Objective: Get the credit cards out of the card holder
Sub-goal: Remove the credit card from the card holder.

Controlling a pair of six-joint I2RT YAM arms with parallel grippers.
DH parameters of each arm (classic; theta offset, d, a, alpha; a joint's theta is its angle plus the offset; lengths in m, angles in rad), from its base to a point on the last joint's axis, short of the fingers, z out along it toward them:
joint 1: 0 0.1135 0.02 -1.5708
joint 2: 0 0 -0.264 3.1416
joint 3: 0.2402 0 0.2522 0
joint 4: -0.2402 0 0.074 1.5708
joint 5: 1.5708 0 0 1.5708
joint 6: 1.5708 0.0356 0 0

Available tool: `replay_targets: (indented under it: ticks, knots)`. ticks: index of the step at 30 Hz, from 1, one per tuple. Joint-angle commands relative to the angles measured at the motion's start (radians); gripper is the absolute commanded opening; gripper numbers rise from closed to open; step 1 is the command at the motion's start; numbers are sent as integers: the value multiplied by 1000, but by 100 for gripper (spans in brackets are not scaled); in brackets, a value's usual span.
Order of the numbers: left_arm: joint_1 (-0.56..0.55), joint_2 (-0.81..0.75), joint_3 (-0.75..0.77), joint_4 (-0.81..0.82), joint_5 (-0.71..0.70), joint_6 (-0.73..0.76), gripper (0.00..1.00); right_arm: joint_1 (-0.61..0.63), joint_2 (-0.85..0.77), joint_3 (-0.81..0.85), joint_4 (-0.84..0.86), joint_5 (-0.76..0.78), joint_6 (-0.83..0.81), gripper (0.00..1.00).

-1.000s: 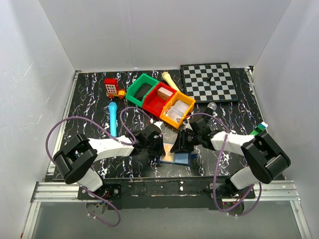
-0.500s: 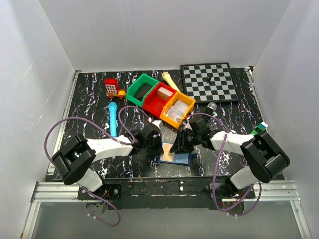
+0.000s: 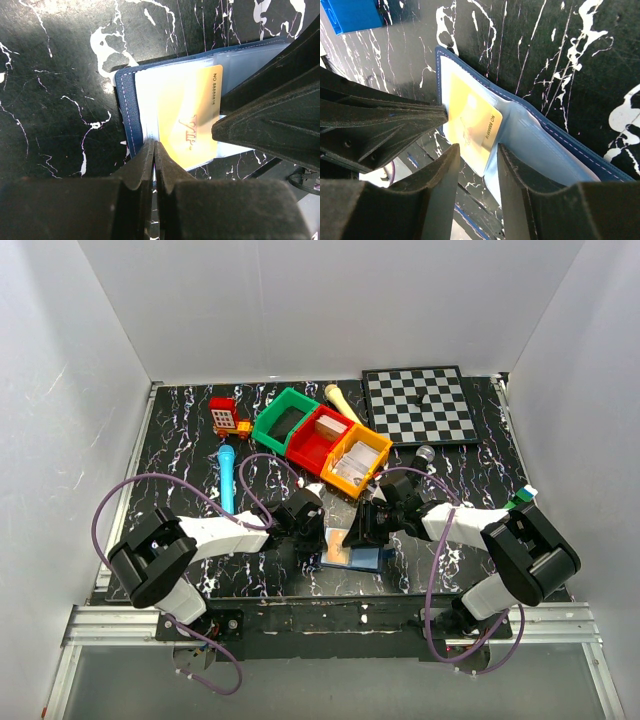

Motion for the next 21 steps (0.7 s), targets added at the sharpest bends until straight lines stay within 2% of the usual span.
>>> replay_targets:
  ticks: [1, 7, 14, 21]
  knots:
    - [4, 15, -11, 16, 12, -4, 0, -9, -1, -4, 41, -12, -7, 44]
    - [4, 16, -34, 33, 19, -13, 0, -16, -11, -29, 116, -40, 14, 45]
    - [4, 13, -48, 38, 18, -22, 0, -22, -11, -43, 138, -50, 22, 40]
    - [4, 13, -54, 35, 12, -26, 0, -46, -23, -96, 217, -98, 43, 40]
